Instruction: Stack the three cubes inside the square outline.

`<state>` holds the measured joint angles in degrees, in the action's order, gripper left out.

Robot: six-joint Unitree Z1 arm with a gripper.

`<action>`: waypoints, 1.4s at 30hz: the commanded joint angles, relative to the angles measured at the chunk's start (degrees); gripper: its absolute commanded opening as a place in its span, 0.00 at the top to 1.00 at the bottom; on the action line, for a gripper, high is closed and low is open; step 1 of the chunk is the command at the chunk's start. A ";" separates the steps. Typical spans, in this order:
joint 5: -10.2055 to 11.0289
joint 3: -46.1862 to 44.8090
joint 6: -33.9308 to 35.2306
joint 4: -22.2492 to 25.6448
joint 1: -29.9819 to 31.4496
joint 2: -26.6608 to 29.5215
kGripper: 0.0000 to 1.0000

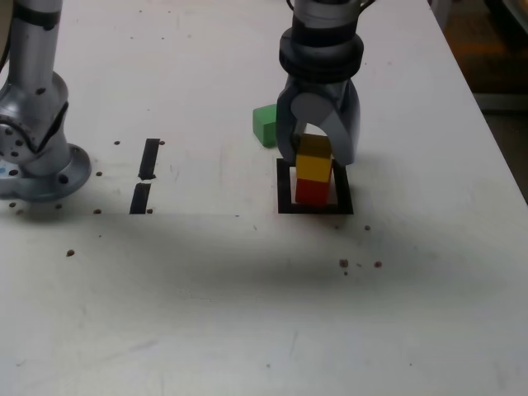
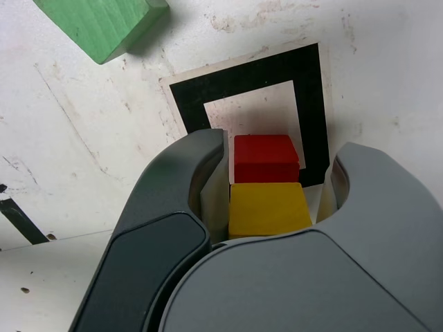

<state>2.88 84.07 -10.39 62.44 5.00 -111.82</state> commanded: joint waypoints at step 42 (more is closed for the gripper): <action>5.01 -6.54 1.58 -2.82 -10.94 11.65 0.12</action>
<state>7.68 77.90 -8.75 60.41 -5.35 -100.64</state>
